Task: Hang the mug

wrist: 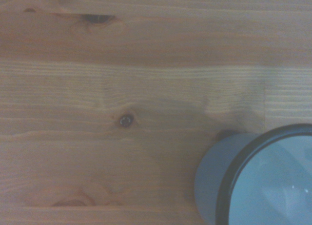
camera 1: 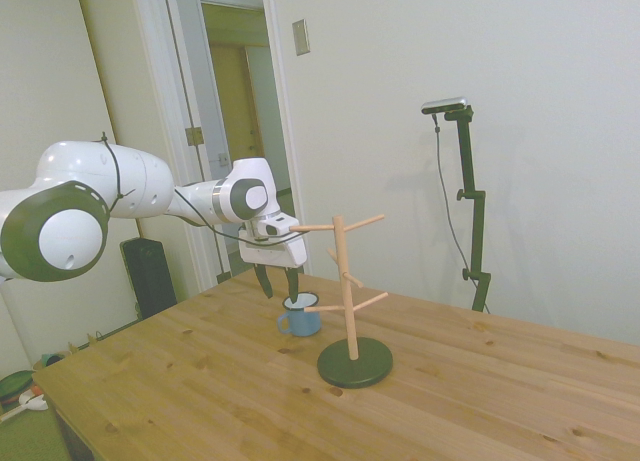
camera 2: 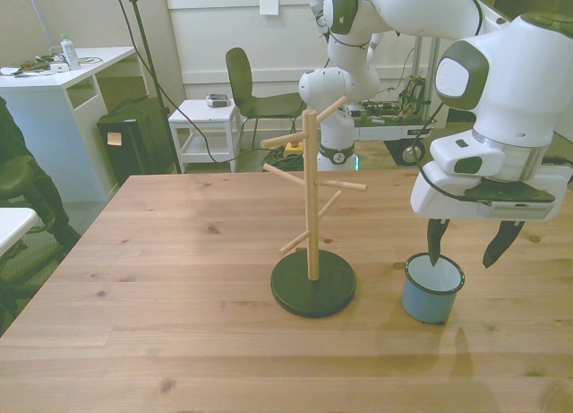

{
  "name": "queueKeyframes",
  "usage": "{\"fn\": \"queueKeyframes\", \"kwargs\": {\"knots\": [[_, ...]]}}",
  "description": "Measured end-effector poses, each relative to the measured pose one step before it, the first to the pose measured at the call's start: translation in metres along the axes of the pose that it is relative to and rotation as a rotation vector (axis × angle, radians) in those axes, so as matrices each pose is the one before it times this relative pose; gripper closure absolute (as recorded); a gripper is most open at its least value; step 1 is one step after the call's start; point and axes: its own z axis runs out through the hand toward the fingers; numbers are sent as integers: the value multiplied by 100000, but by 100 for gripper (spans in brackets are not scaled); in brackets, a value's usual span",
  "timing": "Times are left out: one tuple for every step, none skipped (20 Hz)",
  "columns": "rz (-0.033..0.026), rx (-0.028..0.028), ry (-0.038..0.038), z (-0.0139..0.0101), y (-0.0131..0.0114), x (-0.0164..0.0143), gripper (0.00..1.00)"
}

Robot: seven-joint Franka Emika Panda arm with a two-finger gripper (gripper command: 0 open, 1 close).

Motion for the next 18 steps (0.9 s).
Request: {"fn": "queueKeyframes", "kwargs": {"knots": [[84,-50,-3,178,-104,117,0],[160,44,21,131,-98,151,0],[221,59,21,130,-84,184,0],[283,-36,-87,186,-39,187,0],[319,-18,-103,172,-4,218,0],[282,10,-12,103,-5,214,0],[189,-20,28,106,-45,187,0],[-31,-89,-48,193,-83,92,100],[-208,-182,-126,289,-130,33,100],[-320,-162,-121,314,-175,-16,100],[-331,-76,-74,243,-204,-54,100],[-499,9,-16,201,-197,-84,100],[-524,131,58,84,-178,-70,100],[-493,189,107,-38,-159,-77,100],[-236,207,119,-70,-157,-94,100],[-228,247,147,-62,-195,-87,100],[-230,174,98,-3,-191,-86,100],[-233,44,14,75,-175,-102,100]]}}
